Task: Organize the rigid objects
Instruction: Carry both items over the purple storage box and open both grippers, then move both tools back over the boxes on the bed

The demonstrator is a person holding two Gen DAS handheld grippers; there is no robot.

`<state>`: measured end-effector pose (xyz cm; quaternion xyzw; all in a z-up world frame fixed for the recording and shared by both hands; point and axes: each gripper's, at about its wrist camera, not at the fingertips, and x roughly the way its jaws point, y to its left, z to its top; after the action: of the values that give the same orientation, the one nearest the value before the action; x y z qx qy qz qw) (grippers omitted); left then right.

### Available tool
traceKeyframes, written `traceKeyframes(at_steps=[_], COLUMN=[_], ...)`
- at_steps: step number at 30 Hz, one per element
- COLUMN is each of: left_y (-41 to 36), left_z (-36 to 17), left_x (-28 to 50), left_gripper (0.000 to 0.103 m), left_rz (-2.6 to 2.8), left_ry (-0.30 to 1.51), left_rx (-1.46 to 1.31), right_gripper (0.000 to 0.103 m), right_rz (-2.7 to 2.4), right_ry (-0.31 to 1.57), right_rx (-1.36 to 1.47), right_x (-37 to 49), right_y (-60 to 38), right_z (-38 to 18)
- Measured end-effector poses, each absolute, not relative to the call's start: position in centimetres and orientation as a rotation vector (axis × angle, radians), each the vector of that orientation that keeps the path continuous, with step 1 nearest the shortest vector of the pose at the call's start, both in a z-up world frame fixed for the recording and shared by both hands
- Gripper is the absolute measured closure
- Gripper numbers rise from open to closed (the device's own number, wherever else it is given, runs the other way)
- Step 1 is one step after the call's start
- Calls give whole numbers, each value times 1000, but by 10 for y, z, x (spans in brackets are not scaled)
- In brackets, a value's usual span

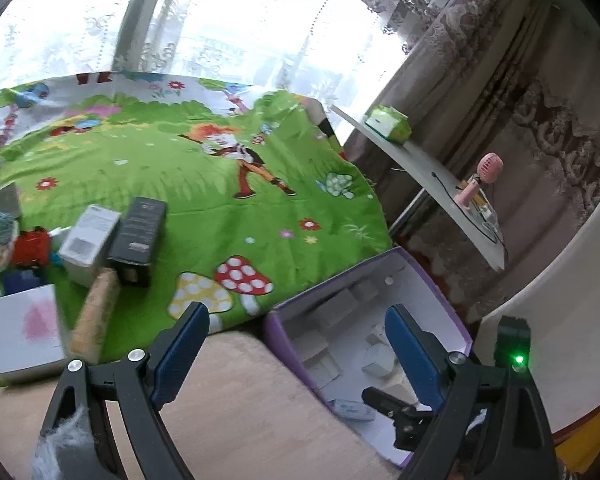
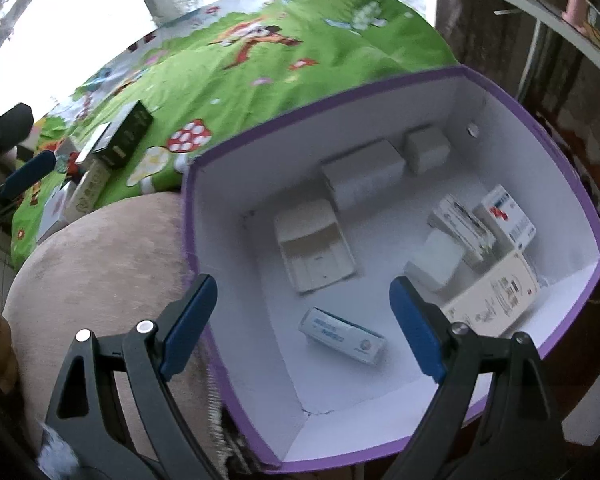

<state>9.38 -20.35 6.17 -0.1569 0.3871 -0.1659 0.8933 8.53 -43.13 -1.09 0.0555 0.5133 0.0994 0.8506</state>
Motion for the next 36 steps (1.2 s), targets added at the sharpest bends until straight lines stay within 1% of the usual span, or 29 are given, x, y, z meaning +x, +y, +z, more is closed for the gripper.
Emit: traceKeyframes(at_steps=[7, 21, 36], left_y=[-163, -63, -32], left_z=[58, 33, 23], left_x=[77, 38, 33], left_gripper=[12, 12, 13], left_rz=[-270, -60, 19], left_ry=[802, 811, 828], left_rx=[-373, -559, -595], right_gripper=[13, 13, 13], right_rz=[284, 379, 422], right_ry=[1062, 1052, 1043], right_rx=[88, 31, -23], right_x=[85, 87, 104], right_y=[-405, -361, -321], right_z=[-3, 9, 13])
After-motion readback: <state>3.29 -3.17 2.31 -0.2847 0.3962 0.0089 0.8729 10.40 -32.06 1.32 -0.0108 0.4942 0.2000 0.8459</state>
